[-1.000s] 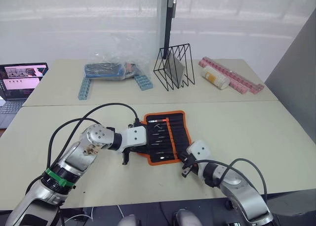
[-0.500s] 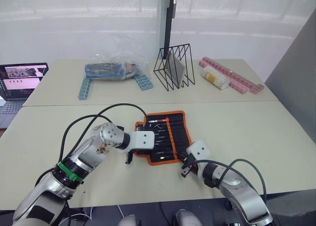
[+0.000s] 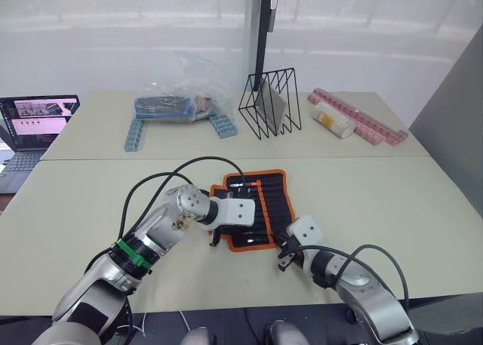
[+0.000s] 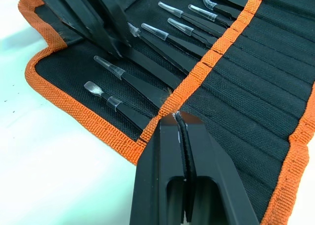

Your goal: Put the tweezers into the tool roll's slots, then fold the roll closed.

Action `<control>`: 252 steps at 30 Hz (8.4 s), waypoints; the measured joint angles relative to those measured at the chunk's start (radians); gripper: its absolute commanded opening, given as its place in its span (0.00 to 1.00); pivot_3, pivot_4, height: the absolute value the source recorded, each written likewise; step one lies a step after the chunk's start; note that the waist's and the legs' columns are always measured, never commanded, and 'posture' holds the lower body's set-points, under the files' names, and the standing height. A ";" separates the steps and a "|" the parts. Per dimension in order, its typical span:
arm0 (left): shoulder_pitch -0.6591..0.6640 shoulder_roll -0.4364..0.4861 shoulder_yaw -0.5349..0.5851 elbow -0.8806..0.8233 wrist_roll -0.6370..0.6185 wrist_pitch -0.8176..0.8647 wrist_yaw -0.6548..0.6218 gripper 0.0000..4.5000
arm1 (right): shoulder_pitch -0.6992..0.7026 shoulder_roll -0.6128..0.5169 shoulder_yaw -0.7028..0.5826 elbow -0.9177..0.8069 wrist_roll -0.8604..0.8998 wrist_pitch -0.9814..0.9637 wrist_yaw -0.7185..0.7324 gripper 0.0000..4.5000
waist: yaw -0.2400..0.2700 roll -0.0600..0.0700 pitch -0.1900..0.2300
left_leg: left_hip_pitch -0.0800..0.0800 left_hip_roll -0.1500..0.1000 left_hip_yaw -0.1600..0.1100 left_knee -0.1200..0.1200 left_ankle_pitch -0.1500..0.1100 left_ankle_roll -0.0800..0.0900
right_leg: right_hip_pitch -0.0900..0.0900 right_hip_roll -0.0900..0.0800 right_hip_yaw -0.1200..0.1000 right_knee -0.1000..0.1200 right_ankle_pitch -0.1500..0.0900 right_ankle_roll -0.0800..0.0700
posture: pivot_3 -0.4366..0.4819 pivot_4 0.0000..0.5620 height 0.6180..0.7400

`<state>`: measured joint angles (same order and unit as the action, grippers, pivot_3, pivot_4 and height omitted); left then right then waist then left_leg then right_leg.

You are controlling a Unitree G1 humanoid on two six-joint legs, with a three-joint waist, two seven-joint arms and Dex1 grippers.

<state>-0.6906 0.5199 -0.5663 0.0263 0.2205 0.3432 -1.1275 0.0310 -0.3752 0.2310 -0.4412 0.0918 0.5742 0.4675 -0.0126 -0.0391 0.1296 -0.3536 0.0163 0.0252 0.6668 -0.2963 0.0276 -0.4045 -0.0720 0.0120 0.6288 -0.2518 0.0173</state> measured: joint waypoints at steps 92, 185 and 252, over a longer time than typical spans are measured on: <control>1.083 0.064 1.115 -0.516 -0.666 0.028 0.242 1.00 | 0.140 -0.139 -0.436 -0.023 0.341 -0.135 0.224 0.99 | 0.013 0.013 0.006 | -0.018 -0.002 0.001 0.012 -0.001 0.001 | -0.015 -0.009 0.000 0.003 0.003 0.004 | 0.48 0.27 0.86; 0.045 0.090 0.234 0.214 -0.302 -0.185 -0.270 0.80 | 0.052 0.063 -0.076 -0.052 0.135 -0.005 -0.099 0.26 | 0.006 0.012 0.006 | -0.023 -0.003 0.000 0.030 -0.002 0.004 | -0.018 -0.002 0.001 0.018 0.003 0.005 | 0.48 0.27 0.86; 0.783 0.271 0.802 -0.449 -0.675 0.112 0.175 0.80 | -0.277 0.030 0.213 0.162 0.033 -0.204 0.277 0.02 | 0.001 0.014 0.007 | -0.023 -0.002 -0.001 0.028 -0.002 0.003 | -0.020 -0.005 -0.001 0.018 0.003 0.004 | 0.48 0.27 0.86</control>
<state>0.0925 0.7906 0.2361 -0.4224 -0.4544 0.4557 -0.9524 -0.2465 -0.3447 0.4436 -0.2788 0.1243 0.3702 0.7446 -0.0116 -0.0253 0.1364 -0.3768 0.0138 0.0237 0.6944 -0.2985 0.0305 -0.4241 -0.0771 0.0112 0.6466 -0.2487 0.0214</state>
